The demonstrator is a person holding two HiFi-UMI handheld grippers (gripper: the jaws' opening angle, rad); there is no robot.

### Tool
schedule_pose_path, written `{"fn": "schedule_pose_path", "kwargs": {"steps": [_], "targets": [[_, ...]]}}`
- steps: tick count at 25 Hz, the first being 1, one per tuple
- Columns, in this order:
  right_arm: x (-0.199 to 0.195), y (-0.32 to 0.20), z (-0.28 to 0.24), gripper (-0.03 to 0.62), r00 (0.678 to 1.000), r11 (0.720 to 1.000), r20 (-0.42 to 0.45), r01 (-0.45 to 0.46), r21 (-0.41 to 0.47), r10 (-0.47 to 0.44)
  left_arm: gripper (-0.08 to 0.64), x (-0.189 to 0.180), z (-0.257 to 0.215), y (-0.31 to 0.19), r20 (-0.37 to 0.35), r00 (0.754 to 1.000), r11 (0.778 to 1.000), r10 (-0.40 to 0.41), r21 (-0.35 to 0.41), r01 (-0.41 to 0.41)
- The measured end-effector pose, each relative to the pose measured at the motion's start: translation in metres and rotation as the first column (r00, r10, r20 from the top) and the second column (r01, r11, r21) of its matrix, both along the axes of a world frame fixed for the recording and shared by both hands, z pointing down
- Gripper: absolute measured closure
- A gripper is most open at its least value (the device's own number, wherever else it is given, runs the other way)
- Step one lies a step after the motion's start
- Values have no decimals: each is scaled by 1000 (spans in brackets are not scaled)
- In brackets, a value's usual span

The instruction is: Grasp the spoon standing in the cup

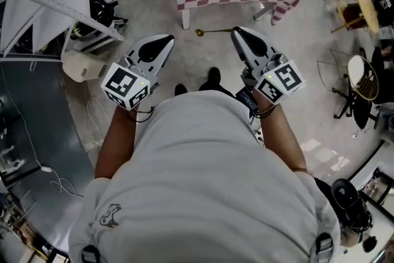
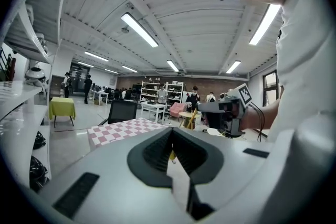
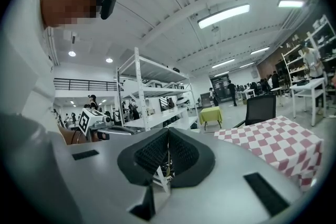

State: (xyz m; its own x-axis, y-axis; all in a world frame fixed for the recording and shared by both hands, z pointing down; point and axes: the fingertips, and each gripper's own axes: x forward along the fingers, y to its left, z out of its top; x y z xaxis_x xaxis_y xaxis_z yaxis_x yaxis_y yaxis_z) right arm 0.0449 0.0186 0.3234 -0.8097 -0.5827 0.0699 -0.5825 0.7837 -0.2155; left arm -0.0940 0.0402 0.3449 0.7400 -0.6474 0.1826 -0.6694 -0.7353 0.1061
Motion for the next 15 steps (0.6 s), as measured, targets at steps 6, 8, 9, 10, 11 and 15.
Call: {"fn": "schedule_pose_path", "kwargs": {"steps": [6, 8, 9, 10, 11, 15], "targets": [[-10, 6, 0, 560, 1000, 1000, 0, -2, -2, 2, 548, -3, -2, 5, -7, 1000, 1000, 24, -5, -24], [-12, 5, -1, 560, 1000, 1000, 4, -9, -1, 9, 548, -5, -1, 5, -6, 999, 999, 32, -8, -32], [-12, 5, -2, 560, 1000, 1000, 4, -13, 2, 13, 548, -5, 0, 4, -7, 999, 999, 35, -10, -35], [-12, 4, -2, 560, 1000, 1000, 3, -18, 5, 18, 548, -6, 0, 3, -8, 999, 999, 40, -12, -40], [-12, 3, -3, 560, 1000, 1000, 0, -23, 9, 23, 548, -5, 1, 2, -8, 999, 999, 45, -13, -45], [-10, 1, -2, 560, 999, 999, -3, -40, 8, 40, 548, -1, 1, 0, -10, 997, 997, 73, -11, -73]]}}
